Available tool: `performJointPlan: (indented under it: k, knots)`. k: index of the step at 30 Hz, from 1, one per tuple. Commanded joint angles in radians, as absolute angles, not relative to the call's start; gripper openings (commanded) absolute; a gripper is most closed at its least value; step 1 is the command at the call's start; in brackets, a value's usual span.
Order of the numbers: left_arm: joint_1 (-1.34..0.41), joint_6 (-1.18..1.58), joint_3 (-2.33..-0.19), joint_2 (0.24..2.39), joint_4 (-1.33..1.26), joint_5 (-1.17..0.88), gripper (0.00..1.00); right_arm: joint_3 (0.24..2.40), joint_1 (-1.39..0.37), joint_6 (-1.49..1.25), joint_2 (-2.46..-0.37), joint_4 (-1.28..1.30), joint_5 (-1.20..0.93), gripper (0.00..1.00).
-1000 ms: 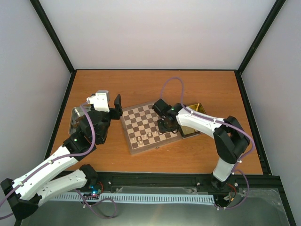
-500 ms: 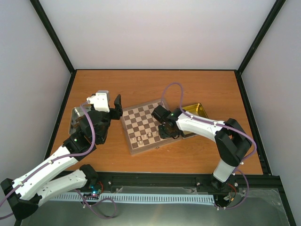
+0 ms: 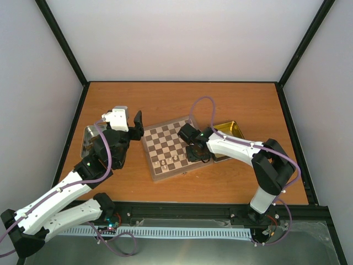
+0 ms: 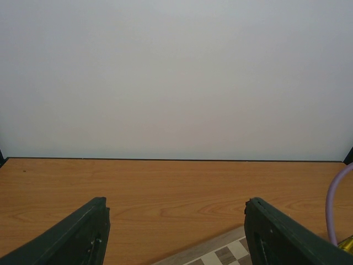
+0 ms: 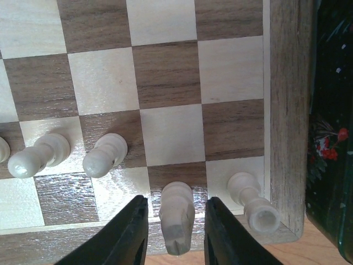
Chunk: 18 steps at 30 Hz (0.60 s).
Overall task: Set up the chess pieces on the board
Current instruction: Place the chess piece on the chessboard, then pick up the chess piece from the storage box.
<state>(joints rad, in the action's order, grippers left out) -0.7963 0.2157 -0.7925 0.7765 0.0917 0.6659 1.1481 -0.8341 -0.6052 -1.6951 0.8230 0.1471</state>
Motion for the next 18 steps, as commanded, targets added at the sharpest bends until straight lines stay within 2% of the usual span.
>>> performJointPlan:
  k: [1, 9, 18]
  knots:
    - [-0.790, 0.213, -0.799, 0.771, 0.097, 0.667, 0.68, 1.160, -0.844, -0.622, -1.652, 0.836, 0.185, 0.31]
    - [-0.790, 0.213, -0.798, 0.765, 0.098, 0.668, 0.68, 1.198, -0.805, -0.669, -1.566, 0.869, 0.353, 0.34]
    - [-0.790, 0.215, -0.798, 0.764, 0.097, 0.662, 0.68, 1.121, -0.579, -0.633, -1.524, 0.840, 0.371, 0.38]
